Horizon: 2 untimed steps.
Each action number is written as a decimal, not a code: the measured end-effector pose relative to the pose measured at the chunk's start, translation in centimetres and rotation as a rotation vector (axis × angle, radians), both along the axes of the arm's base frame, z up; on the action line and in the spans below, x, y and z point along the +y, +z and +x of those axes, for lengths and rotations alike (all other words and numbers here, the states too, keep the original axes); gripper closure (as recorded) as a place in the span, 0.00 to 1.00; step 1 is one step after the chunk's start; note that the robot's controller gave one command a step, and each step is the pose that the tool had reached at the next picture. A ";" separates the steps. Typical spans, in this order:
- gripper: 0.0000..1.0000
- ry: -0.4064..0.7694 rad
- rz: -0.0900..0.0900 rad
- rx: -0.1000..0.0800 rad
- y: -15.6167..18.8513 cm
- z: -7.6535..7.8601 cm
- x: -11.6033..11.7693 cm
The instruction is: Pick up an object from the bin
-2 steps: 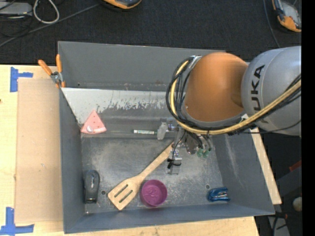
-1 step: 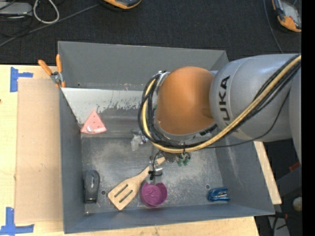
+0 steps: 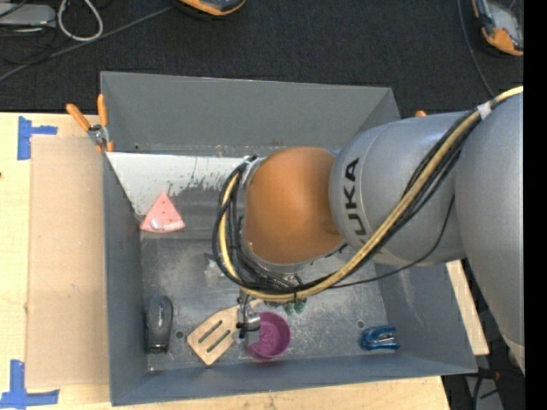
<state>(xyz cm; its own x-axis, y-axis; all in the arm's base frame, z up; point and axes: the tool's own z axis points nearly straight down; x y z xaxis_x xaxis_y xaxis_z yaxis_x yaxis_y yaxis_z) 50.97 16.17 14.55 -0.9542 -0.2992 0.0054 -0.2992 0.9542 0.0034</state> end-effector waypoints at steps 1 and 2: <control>0.00 0.334 0.003 -0.003 -0.5 0.1 1.6; 0.00 0.270 0.002 -0.004 -7.0 0.5 0.3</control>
Offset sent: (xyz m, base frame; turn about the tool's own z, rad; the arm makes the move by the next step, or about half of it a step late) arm 0.0046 0.0007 -0.0755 -0.2674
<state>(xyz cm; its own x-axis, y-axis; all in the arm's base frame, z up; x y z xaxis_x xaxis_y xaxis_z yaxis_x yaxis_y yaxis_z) 51.43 16.47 7.55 -0.8400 -0.5426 0.0007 -0.5426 0.8400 0.0033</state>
